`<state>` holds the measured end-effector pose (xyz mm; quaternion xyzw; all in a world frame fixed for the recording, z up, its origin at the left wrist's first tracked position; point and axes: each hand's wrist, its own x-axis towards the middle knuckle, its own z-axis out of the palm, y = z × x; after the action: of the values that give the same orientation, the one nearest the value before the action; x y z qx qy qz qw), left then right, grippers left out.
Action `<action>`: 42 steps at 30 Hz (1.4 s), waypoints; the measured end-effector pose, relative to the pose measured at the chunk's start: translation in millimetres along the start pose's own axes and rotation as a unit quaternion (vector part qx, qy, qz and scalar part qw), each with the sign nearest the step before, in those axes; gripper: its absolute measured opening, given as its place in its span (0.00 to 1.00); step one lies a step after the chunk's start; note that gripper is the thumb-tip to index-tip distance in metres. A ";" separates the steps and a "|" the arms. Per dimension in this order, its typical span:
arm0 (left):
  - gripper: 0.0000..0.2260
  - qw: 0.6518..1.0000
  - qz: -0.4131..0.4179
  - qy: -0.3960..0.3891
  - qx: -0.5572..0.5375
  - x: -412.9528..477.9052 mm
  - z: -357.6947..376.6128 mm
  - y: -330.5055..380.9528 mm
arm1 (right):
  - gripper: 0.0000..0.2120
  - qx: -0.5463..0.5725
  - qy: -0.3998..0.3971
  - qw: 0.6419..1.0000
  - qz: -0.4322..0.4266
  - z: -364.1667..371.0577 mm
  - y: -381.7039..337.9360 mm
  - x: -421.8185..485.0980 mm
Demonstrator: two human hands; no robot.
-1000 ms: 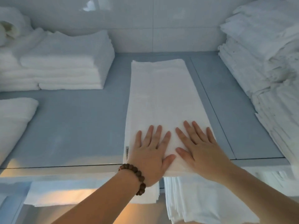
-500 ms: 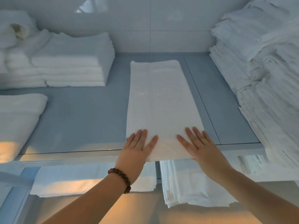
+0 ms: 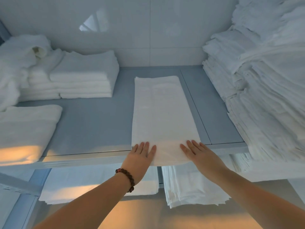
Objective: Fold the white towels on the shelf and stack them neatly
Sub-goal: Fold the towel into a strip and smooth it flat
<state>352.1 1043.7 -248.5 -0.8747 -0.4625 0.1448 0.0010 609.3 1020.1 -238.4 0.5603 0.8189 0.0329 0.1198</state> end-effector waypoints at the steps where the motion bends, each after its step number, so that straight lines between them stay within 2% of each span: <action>1: 0.33 1.000 0.005 -0.011 -0.005 -5.4 -4.3 -0.9 | 0.41 0.018 -0.005 1.000 -0.001 -5.6 -1.6 -4.7; 4: 0.33 0.999 0.016 -0.026 -0.034 -23.2 -17.9 -4.8 | 0.35 0.068 -0.075 0.995 0.016 -33.5 -5.8 -20.4; 7: 0.34 0.997 0.031 -0.035 -0.056 -43.5 -27.5 -9.7 | 0.34 0.110 -0.054 0.992 0.027 -50.4 -14.6 -39.9; 9: 0.31 0.991 0.039 -0.027 -0.128 -61.5 -36.4 -10.5 | 0.32 0.161 -0.062 0.984 0.045 -58.2 -18.8 -55.1; 12: 0.23 0.959 0.026 -0.005 -0.282 -92.4 -52.5 -14.7 | 0.26 0.275 -0.093 0.953 0.086 -77.0 -23.7 -79.2; 15: 0.18 0.945 0.030 0.001 -0.325 -115.4 -67.5 -25.5 | 0.22 0.344 -0.055 0.933 0.096 -100.6 -28.5 -102.0; 22: 0.16 0.931 0.100 0.010 -0.351 -142.7 -121.4 -45.9 | 0.14 0.374 -0.023 0.922 0.095 -160.2 -35.3 -129.2; 28: 0.13 0.869 0.148 -0.020 -0.471 -141.1 -158.2 -77.0 | 0.05 0.410 0.002 0.909 0.073 -191.0 -18.8 -129.7; 33: 0.13 0.821 0.120 0.030 -0.558 -102.8 -176.1 -102.4 | 0.05 0.478 0.099 0.867 0.095 -202.3 7.0 -88.3; 37: 0.10 0.836 0.052 0.100 -0.537 -41.4 -169.9 -130.7 | 0.04 0.500 0.170 0.839 0.131 -183.1 33.2 -20.4; 42: 0.07 0.872 -0.014 0.130 -0.472 54.0 -140.2 -147.9 | 0.07 0.557 0.178 0.781 0.221 -122.3 62.5 82.1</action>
<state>296.8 1190.6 -107.8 -0.7753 -0.4837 -0.2062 -0.3499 609.5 1129.0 -121.2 0.6790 0.5556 -0.3042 -0.3712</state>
